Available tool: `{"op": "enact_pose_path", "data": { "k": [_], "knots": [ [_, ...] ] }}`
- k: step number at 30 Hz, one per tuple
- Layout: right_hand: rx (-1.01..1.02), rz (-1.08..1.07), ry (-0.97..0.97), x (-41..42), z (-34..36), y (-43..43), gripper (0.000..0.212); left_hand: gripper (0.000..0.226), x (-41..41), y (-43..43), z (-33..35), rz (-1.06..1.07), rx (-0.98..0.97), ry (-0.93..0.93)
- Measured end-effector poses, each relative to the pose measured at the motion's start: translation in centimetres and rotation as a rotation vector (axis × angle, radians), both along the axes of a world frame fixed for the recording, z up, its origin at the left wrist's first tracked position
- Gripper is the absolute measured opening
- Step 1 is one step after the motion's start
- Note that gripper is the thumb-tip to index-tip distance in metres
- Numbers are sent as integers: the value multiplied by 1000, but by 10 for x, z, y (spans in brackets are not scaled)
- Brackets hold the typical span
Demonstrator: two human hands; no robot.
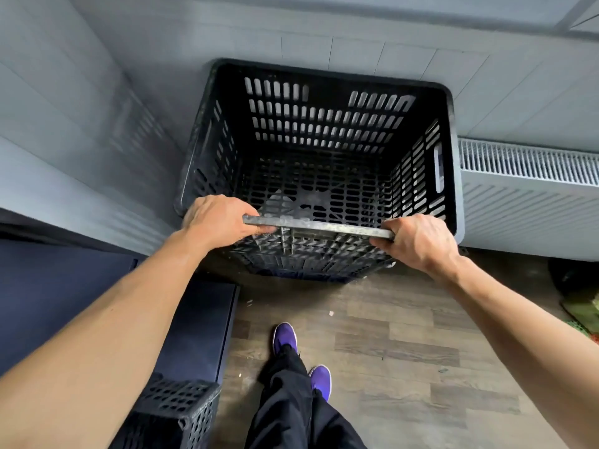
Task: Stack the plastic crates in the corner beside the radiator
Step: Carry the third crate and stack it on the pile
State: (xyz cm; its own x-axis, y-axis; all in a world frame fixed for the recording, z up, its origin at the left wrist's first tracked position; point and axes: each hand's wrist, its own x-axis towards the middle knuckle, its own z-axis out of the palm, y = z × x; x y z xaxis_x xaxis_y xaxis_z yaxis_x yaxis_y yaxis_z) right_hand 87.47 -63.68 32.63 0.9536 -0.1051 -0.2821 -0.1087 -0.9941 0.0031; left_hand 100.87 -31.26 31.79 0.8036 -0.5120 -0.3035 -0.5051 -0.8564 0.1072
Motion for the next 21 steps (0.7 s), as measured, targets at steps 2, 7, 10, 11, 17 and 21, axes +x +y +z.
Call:
{"op": "enact_pose_path", "data": {
  "k": [2, 7, 10, 11, 17, 21],
  "knots": [
    [3, 2, 0, -2, -2, 2, 39, 69, -1, 2, 0, 16, 14, 21],
    [-29, 6, -11, -16, -9, 9, 40, 64, -15, 11, -13, 48, 39, 28],
    [-29, 6, -2, -10, -8, 4, 37, 60, -8, 4, -9, 54, 44, 66],
    [-24, 9, 4, -9, -9, 4, 37, 59, -7, 4, -11, 59, 48, 71],
    [44, 3, 102, -9, -7, 9, 30, 68, -9, 8, -6, 59, 37, 125],
    [57, 57, 67, -6, -3, 27, 33, 68, -12, 6, 6, 57, 24, 163]
  ]
}}
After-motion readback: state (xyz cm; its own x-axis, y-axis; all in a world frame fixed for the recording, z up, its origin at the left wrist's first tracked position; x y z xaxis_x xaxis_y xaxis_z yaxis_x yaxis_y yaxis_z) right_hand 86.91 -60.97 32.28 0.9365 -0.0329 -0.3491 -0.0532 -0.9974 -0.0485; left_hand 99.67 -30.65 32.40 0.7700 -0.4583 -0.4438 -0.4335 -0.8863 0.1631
